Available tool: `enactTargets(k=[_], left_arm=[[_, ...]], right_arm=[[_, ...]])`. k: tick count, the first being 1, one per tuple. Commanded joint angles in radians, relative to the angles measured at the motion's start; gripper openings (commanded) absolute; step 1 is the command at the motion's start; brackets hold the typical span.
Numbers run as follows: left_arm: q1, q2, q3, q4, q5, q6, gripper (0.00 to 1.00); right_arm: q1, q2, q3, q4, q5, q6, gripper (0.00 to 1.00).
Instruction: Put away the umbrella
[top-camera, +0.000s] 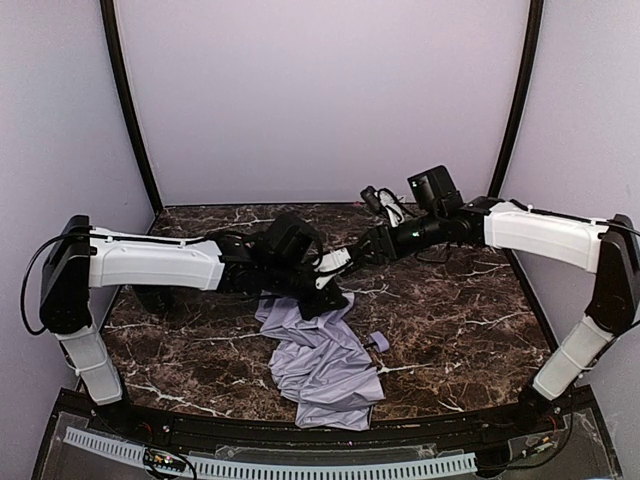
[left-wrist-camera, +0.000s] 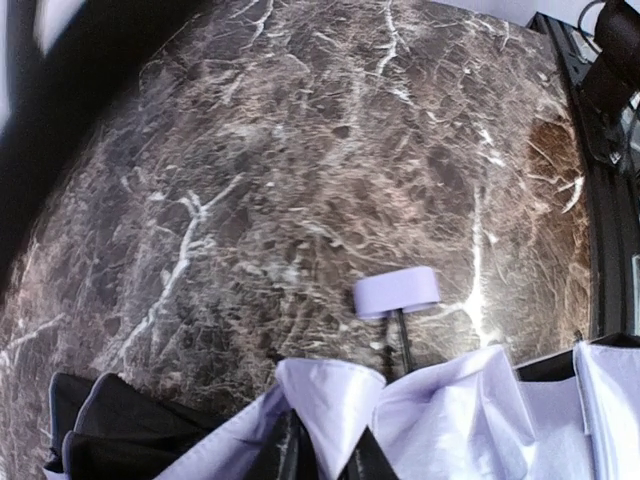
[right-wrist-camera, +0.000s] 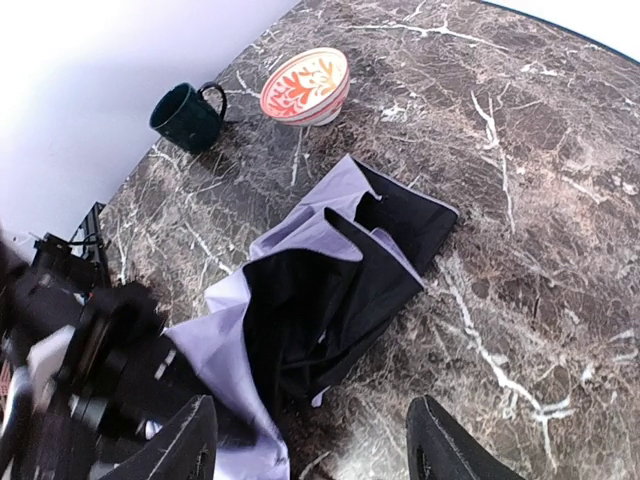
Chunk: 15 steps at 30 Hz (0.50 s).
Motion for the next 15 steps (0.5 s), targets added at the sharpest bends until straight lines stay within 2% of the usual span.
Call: enactTargets(k=[1,4,8,11,15], left_arm=[[0.056,0.008,0.012,0.034,0.069,-0.067,0.28],[0.068,-0.021,-0.021,0.049,0.081,-0.079,0.47],[0.069,-0.083,-0.027,-0.014,0.104,-0.092,0.66],[0.069,-0.165,-0.053,-0.009,0.128,-0.088,0.79],[0.071,-0.255,-0.047,-0.070,0.118,-0.088,0.92]], right_arm=[[0.001,-0.061,-0.108,0.050,-0.110,0.013,0.65],[0.010,-0.068,-0.195,0.171,-0.254,0.076,0.68],[0.038,-0.052,-0.232,0.216,-0.237,0.100,0.72],[0.058,-0.034,-0.247,0.311,-0.246,0.135,0.72],[0.075,0.050,-0.198,0.348,-0.249,0.142,0.72]])
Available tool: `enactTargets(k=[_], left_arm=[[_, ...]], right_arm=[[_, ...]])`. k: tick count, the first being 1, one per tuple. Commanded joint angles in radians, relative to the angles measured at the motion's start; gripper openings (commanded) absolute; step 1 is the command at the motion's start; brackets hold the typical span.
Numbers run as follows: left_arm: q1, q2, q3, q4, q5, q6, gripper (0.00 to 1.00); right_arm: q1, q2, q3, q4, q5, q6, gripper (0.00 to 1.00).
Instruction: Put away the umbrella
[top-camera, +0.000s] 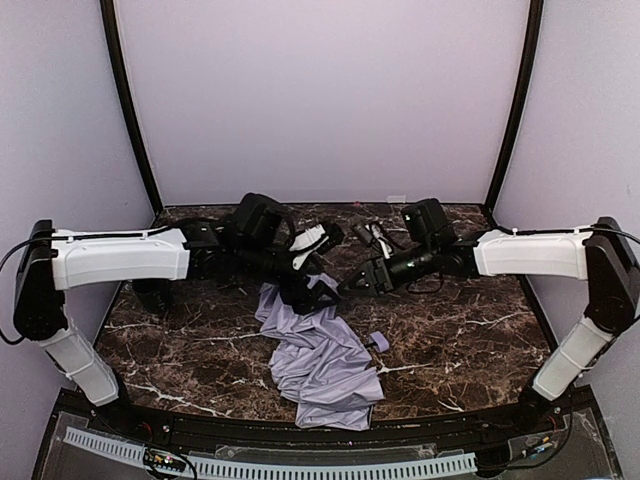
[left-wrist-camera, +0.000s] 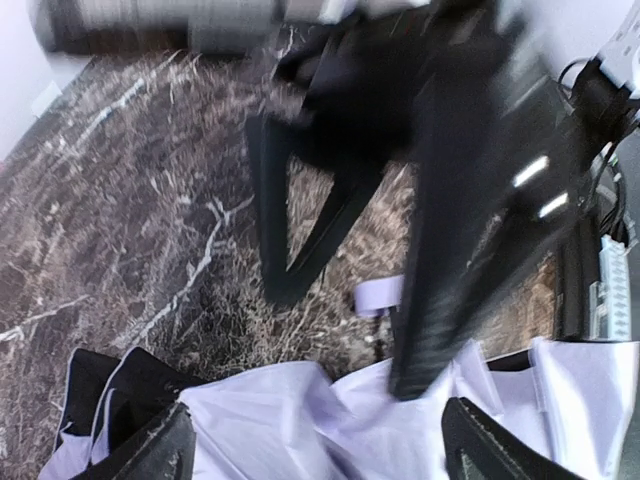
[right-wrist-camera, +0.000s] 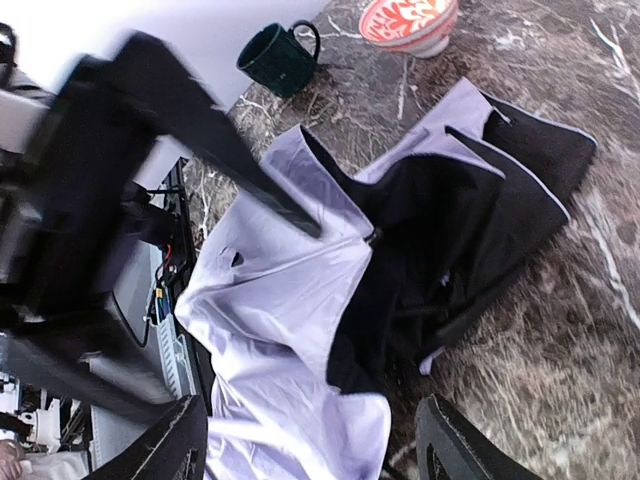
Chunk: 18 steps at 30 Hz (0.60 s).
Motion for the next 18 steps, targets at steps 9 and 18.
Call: enactTargets(k=[9,18], left_arm=[[-0.001,-0.256,-0.093,-0.278,-0.078,-0.129,0.99],[0.081,-0.334,-0.209,-0.160,-0.153,-0.292,0.86]], right_arm=[[0.042,0.222,0.183,0.130,-0.057,0.025,0.77],[0.047,0.206,0.132,0.123,-0.067,0.026,0.00]])
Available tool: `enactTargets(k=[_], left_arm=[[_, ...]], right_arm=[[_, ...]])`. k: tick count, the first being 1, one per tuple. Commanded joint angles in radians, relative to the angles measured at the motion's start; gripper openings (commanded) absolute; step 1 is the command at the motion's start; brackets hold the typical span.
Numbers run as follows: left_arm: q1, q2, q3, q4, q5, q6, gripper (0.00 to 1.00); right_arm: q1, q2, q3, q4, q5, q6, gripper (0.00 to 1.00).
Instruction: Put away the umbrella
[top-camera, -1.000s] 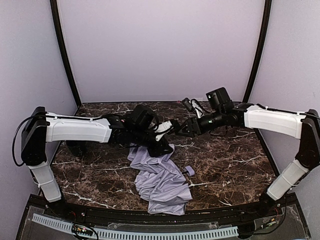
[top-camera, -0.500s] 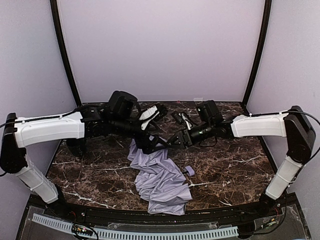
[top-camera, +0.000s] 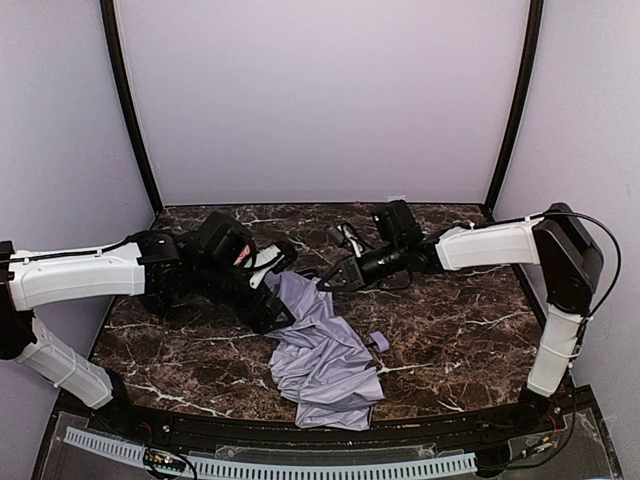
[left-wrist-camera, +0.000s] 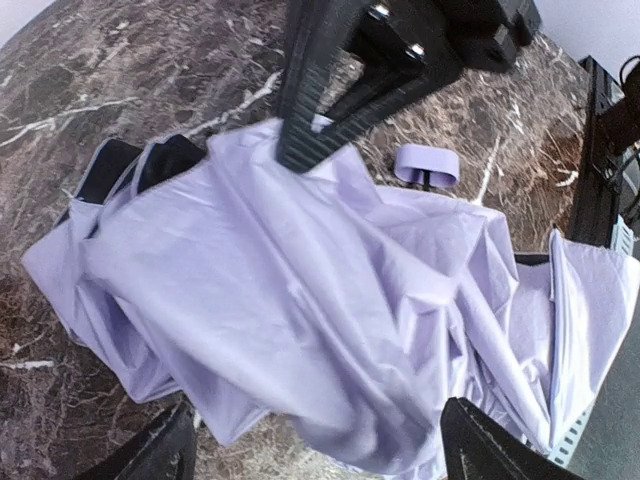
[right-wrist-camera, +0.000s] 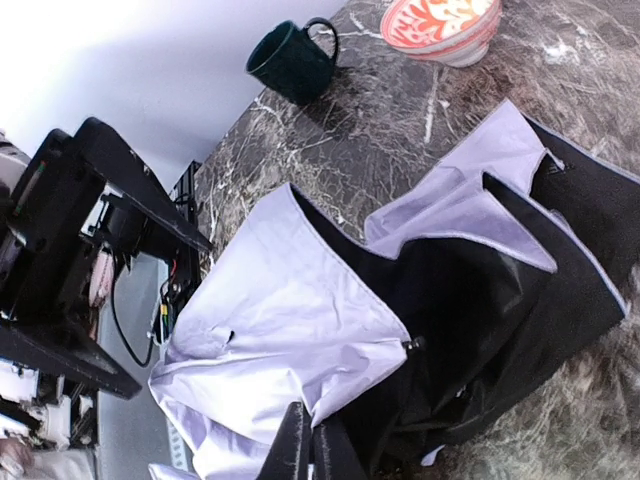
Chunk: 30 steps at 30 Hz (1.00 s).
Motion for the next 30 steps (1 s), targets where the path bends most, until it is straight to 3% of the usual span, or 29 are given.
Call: enactTargets(k=[1,4,8,13,16,19,27,30], left_arm=[[0.087,-0.075,-0.021,0.149,-0.014,-0.116,0.85],[0.159,-0.039,-0.051,0.263,-0.013,-0.168,0.86],[0.251,0.160,-0.012,0.260,0.022,-0.261,0.92],[0.262,0.374,0.054,0.252,-0.023,-0.234,0.96],[0.263,0.449,0.094,0.256,0.053,-0.204,0.95],[0.256,0.490,0.089,0.312,0.171,-0.188,0.84],[0.183,0.533,0.137,0.431,0.362,-0.018,0.34],[0.132,0.513,0.158,0.456,0.427,0.069,0.20]], right_arm=[[0.007,-0.078,-0.083,-0.007,0.007,-0.013,0.00],[0.012,-0.137,-0.185,-0.014,0.054,0.013,0.00],[0.035,-0.179,-0.315,0.092,0.129,0.118,0.00],[0.067,-0.178,-0.348,0.101,0.248,0.136,0.00],[0.078,-0.155,-0.352,0.108,0.270,0.140,0.00],[0.082,-0.142,-0.351,0.111,0.302,0.140,0.00],[0.084,-0.123,-0.287,0.095,0.356,0.134,0.00],[0.084,-0.103,-0.252,0.073,0.396,0.119,0.00]])
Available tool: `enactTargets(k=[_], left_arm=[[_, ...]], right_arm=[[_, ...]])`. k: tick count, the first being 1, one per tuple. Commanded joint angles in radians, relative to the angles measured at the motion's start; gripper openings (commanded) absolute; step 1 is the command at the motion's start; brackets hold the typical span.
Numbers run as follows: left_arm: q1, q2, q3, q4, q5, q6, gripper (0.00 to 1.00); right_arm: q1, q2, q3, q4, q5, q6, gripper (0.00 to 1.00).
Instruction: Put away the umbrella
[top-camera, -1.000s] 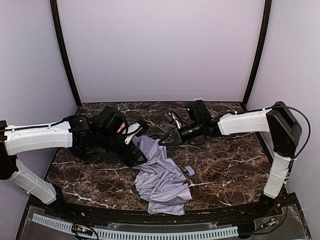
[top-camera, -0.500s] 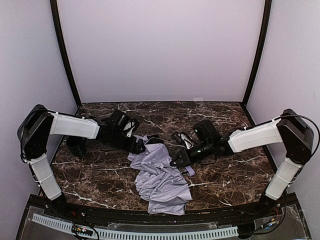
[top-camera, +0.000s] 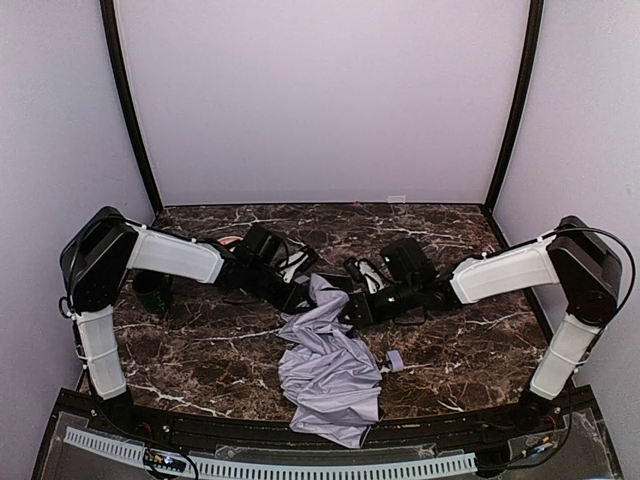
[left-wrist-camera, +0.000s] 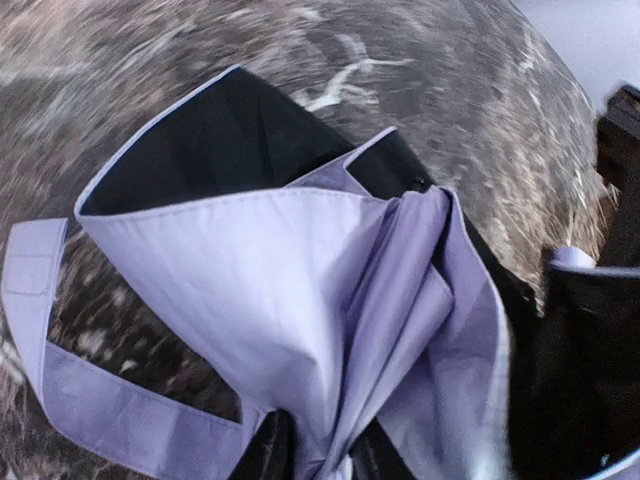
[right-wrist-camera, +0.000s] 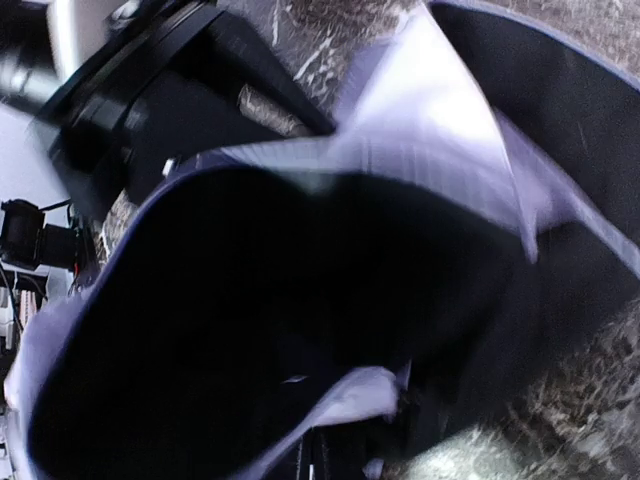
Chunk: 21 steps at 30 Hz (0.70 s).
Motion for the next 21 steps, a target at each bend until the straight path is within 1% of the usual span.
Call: enactTargets(k=[1,4,5,9,10,12,14,15,16,17,18,19,21], left_arm=[[-0.076,-0.037,0.054,0.071,0.171,0.170,0.17],[-0.089,-0.038,0.080,0.048,0.215,0.207,0.06],[-0.089,-0.036,0.081,0.040,0.204,0.212,0.05],[-0.071,-0.001,0.086,-0.024,0.040,0.225,0.03],[-0.058,0.011,0.097,-0.048,0.016,0.215,0.03],[-0.030,0.018,0.111,-0.065,-0.039,0.178,0.04],[-0.002,0.017,0.122,-0.061,-0.080,0.149,0.13],[0.008,0.017,0.131,-0.066,-0.098,0.141,0.21],[0.015,0.017,0.143,-0.074,-0.117,0.139,0.31],[0.020,0.014,0.153,-0.087,-0.142,0.139,0.47],[0.024,0.010,0.162,-0.097,-0.172,0.139,0.56],[0.029,0.004,0.167,-0.105,-0.213,0.139,0.65],[0.042,-0.016,0.174,-0.115,-0.301,0.135,0.75]], right_arm=[[0.007,0.036,0.073,-0.009,0.086,-0.016,0.00],[0.005,0.055,0.115,-0.040,0.132,-0.027,0.00],[0.004,0.059,0.128,-0.048,0.146,-0.028,0.00],[-0.001,0.067,0.168,-0.103,0.167,-0.047,0.00],[-0.001,0.062,0.177,-0.130,0.176,-0.059,0.02],[-0.001,0.040,0.188,-0.197,0.218,-0.091,0.11],[-0.001,-0.004,0.200,-0.277,0.276,-0.126,0.24],[-0.001,-0.034,0.207,-0.321,0.305,-0.142,0.31],[-0.002,-0.065,0.212,-0.361,0.333,-0.156,0.38],[0.000,-0.100,0.217,-0.402,0.358,-0.169,0.42],[0.006,-0.132,0.218,-0.442,0.384,-0.181,0.46],[0.019,-0.178,0.219,-0.483,0.408,-0.197,0.48],[0.070,-0.255,0.208,-0.552,0.447,-0.256,0.54]])
